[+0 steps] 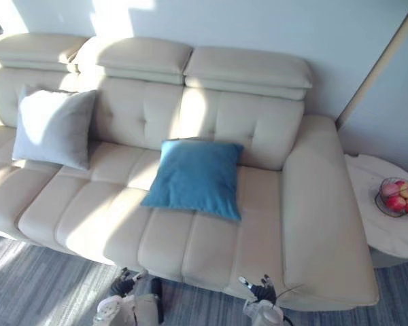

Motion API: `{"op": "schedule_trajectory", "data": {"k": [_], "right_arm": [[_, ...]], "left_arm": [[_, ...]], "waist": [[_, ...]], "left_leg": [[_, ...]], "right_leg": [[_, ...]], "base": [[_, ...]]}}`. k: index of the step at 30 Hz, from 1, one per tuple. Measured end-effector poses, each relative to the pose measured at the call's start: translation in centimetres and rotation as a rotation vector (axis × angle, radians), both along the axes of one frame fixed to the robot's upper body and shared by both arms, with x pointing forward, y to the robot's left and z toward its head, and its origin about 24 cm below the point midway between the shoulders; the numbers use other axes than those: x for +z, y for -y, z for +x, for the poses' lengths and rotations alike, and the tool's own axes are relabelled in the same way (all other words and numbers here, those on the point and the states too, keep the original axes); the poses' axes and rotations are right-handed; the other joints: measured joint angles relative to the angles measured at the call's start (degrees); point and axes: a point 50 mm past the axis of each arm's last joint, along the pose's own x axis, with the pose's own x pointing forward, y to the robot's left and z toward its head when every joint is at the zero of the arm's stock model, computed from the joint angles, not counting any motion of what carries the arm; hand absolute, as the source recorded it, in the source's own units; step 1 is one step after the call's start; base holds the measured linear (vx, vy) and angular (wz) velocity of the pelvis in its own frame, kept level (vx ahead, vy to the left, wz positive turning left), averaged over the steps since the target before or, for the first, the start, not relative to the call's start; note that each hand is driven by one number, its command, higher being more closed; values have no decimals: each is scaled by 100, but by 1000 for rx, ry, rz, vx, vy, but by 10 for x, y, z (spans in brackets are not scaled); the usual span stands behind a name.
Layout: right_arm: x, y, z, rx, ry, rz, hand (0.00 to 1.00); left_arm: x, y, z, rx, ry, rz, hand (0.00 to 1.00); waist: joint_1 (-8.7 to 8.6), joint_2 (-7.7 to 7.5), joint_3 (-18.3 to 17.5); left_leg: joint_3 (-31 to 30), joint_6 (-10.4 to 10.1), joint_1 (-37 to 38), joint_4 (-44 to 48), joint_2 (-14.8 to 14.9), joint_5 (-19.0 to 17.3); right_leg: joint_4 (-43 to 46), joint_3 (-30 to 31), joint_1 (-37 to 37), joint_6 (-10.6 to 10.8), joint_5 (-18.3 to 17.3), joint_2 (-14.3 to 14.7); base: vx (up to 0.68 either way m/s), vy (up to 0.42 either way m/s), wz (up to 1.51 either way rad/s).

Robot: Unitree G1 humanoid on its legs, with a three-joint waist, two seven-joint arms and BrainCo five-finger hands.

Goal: Pick up cushions and gather them together orderly.

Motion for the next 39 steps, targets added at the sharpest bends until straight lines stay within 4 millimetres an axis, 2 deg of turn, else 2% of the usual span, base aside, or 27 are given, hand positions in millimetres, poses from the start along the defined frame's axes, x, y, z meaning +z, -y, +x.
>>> {"op": "schedule_trajectory", "data": {"k": [1, 2, 3, 4, 5, 6, 7, 8, 9, 10, 11, 12, 14, 17, 18, 24, 31, 39], "right_arm": [[0, -2, 0, 8, -1, 1, 0], [-1, -2, -2, 7, -5, 2, 0], [-1, -3, -3, 8, -9, 4, 0], [-1, -2, -2, 10, -6, -3, 0], [0, -1, -2, 10, -4, -6, 0], [-1, 0, -4, 12, -10, -7, 0], [-5, -1, -14, 11, -39, 1, 0], [-7, -2, -19, 10, -52, 6, 0], [-11, -5, -28, 6, -76, 18, 0], [-16, -7, -40, -11, -117, 42, 0], [-22, -21, -44, -21, -148, 103, 0], [-23, -21, -46, -25, -157, 109, 0], [-25, -15, -50, -53, -173, 108, 0], [-27, -12, -52, -50, -193, 106, 0], [-27, -12, -53, -54, -194, 107, 0], [-29, -9, -53, -78, -209, 112, 0], [-27, 6, -52, -60, -223, 67, 0], [-27, 8, -50, -63, -223, 64, 0]], "left_arm": [[0, -1, 0, -12, -2, 7, 0], [2, -2, 5, -14, 14, 7, 0], [6, -2, 11, -1, 40, 5, 0], [5, -3, 10, 2, 34, 4, 0], [4, -2, 10, 0, 31, 2, 0], [4, 1, 10, -7, 26, -5, 0], [3, 2, 9, -12, 22, -7, 0], [3, 2, 9, -13, 20, -5, 0], [2, 1, 7, -14, 9, -2, 0], [-3, 0, -1, -16, -28, -1, 0], [-4, -11, -4, -20, -49, 29, 0], [-4, -13, -6, -19, -56, 34, 0], [-7, -16, -12, -15, -77, 40, 0], [-14, -26, -31, 4, -143, 57, 0], [-17, -28, -39, 7, -172, 58, 0], [-20, -32, -48, 16, -207, 60, 0], [-21, -32, -49, 7, -225, 63, 0], [-21, -35, -47, -1, -221, 69, 0]], "waist": [[-69, -64, 17], [-121, -131, 57], [-55, -259, 139], [-60, -280, 145], [-83, -255, 138], [-101, -200, 142], [-118, -189, 138], [-124, -192, 140], [-126, -179, 135], [-303, -135, 56], [-425, -463, -26], [-429, -506, -47], [-442, -400, -73], [-415, -281, -163], [-419, -288, -218], [-428, -288, -246], [-443, -284, -230], [-463, -341, -130]], "left_leg": [[-110, -80, 21, -541, -73, 859], [-161, -157, 15, -478, -121, 888], [-178, -95, -21, 398, -199, -89], [-209, 21, -6, 1240, -292, -1016], [-221, 65, -11, 1600, -310, -1368], [-303, 189, -11, 2329, -294, -1996], [-411, 202, 35, 2967, -247, -2422], [-421, 191, 98, 3153, -211, -2563], [-423, 140, 236, 3314, -147, -2790], [-439, -106, 457, 2572, -315, -3086], [-492, 17, 736, 1520, -796, -2852], [-497, 49, 808, 1290, -910, -2710], [-516, 171, 935, 991, -1145, -2539], [-497, 251, 1107, 767, -1281, -2453], [-484, 268, 1169, 670, -1323, -2412], [-499, 326, 1438, 393, -1396, -2236], [-686, 324, 1702, 231, -1424, -2236], [-654, 319, 1922, -21, -1444, -2233]], "right_leg": [[-240, -166, 26, -222, 129, 21], [-355, -289, 90, -275, 145, -27], [-628, -503, 151, -555, 188, -113], [-779, -575, 148, -583, 185, -204], [-831, -596, 130, -588, 189, -220], [-842, -588, 47, -616, 212, -225], [-785, -606, -25, -625, 268, -231], [-776, -625, -20, -600, 290, -233], [-772, -636, -4, -547, 325, -229], [-838, -630, -71, -334, 354, -194], [-1184, -429, -129, -302, 461, -332], [-1385, -314, -104, -341, 543, -321], [-1814, -78, 101, -345, 876, -339], [-2168, 51, 293, -331, 1081, -359], [-2258, 66, 335, -301, 1128, -380], [-2628, 74, 614, -286, 1291, -333], [-2838, 52, 929, -345, 1327, -281], [-2926, 77, 1042, -430, 1376, -278]], "base": [[-328, -148, 44], [-281, -139, 30], [-221, -94, -21], [-209, -76, -42], [-215, 11, -49], [-212, 104, -35], [-214, 144, -27], [-202, 232, -6], [-161, 247, 28], [-196, 282, 59], [-142, 174, 65], [-141, 134, 55], [-81, 121, 31], [-25, 117, -1], [1, 41, 2], [53, -16, -3], [82, -44, 1], [34, -9, -2]]}}
